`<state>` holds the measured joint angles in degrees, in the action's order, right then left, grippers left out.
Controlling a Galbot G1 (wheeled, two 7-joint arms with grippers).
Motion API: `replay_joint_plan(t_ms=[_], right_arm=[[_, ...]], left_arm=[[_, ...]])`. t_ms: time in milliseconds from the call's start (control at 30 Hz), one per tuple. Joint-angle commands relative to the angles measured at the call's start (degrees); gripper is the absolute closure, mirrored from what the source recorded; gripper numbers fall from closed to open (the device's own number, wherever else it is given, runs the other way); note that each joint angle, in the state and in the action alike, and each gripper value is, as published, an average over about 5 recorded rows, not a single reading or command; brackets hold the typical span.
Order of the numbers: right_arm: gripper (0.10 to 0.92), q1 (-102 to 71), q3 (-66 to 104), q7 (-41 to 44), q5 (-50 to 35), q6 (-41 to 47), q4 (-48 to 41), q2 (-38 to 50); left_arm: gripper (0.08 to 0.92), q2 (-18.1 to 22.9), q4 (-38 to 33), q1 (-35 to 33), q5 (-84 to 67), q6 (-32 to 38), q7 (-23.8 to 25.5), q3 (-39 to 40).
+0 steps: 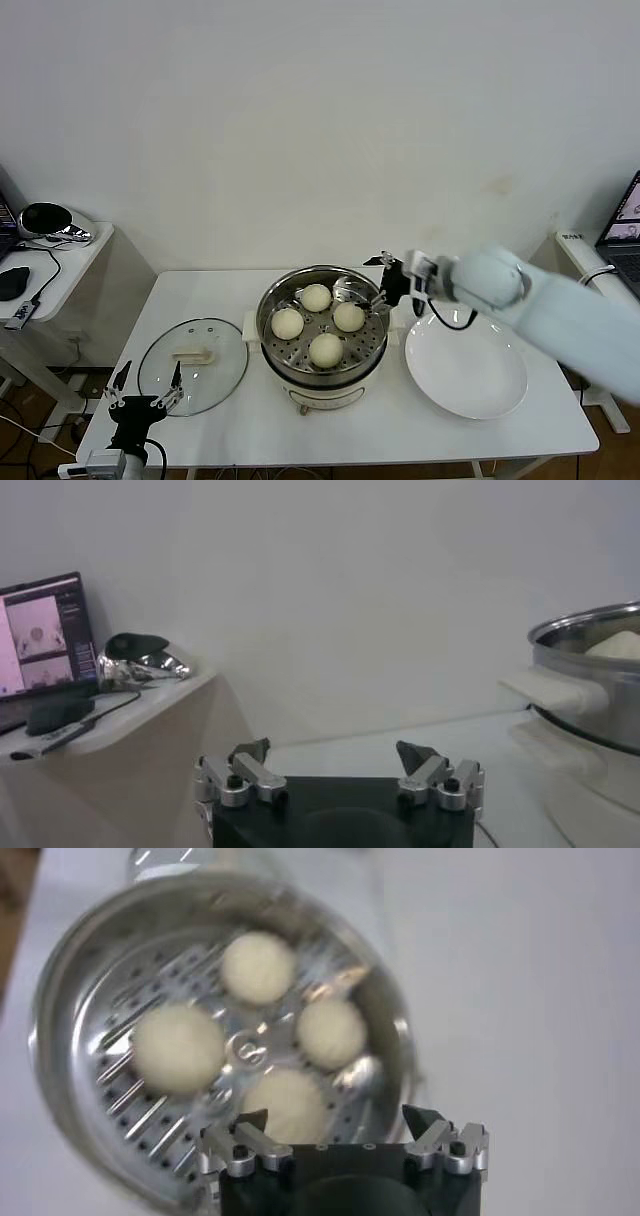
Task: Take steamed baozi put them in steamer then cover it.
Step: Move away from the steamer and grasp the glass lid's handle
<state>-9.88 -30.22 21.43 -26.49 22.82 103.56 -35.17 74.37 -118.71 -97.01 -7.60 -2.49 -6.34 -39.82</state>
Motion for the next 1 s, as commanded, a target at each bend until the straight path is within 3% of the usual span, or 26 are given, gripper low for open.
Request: replay_joint_plan(t_ms=[33, 233, 400, 700, 1000], right_arm=[[0.203, -57.0, 52.0, -16.4, 14.5, -19.4, 6.4, -8.1], [0.203, -69.1, 70.3, -11.4, 21.7, -26.1, 7.1, -30.0], [0.203, -73.7, 77.2, -8.2, 22.8, -28.4, 8.6, -39.7], [0.203, -81.6, 86.2, -7.5, 20.5, -28.3, 9.0, -44.3], [0.203, -83.4, 91.4, -9.4, 17.7, -27.1, 6.6, -44.8]], left_arm=[[0.177, 0.6, 0.5, -0.1, 0.8, 1.3, -0.2, 0.8], [0.177, 0.7, 1.1, 0.0, 2.7, -1.5, -2.7, 2.6], [0.177, 0.3, 3.2, 1.4, 11.4, -2.2, -4.1, 4.0], [0.177, -3.5, 11.4, 4.7, 43.0, 8.3, -3.4, 2.2], [0.177, -9.9, 21.0, 10.0, 72.7, 11.5, -2.8, 2.0]])
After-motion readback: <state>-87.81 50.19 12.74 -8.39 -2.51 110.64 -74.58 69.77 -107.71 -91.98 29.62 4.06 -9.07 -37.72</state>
